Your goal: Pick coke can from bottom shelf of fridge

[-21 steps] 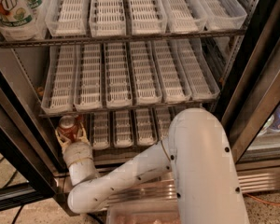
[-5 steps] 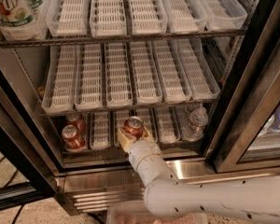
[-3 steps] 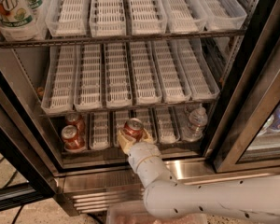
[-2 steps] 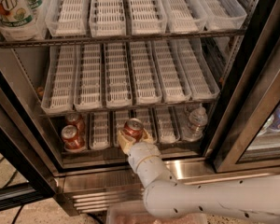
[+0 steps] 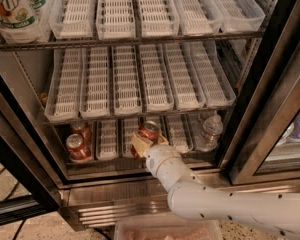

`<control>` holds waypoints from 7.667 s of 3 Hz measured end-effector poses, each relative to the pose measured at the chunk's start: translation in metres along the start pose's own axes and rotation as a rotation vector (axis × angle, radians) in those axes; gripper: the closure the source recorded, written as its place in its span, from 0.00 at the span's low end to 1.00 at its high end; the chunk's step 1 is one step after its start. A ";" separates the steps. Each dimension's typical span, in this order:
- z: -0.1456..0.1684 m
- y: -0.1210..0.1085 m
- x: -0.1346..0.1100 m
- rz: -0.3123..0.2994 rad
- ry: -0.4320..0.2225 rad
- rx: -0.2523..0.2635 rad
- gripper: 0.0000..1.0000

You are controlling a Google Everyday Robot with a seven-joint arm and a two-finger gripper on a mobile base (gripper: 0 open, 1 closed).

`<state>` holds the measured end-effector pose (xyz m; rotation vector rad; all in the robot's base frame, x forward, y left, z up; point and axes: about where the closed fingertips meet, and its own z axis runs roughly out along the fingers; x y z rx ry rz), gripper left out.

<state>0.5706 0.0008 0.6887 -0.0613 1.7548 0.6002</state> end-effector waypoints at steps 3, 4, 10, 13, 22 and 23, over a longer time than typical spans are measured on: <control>0.005 0.020 0.013 0.291 0.192 -0.248 1.00; 0.000 0.028 0.032 0.283 0.268 -0.271 1.00; -0.031 0.036 0.061 0.127 0.626 -0.266 1.00; -0.033 0.068 0.084 0.018 0.794 -0.451 1.00; -0.078 0.086 0.077 -0.495 0.873 -0.781 1.00; -0.078 0.086 0.077 -0.496 0.873 -0.781 1.00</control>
Offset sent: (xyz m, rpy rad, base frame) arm -0.0558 0.0534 -0.0515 0.2108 0.4788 0.4780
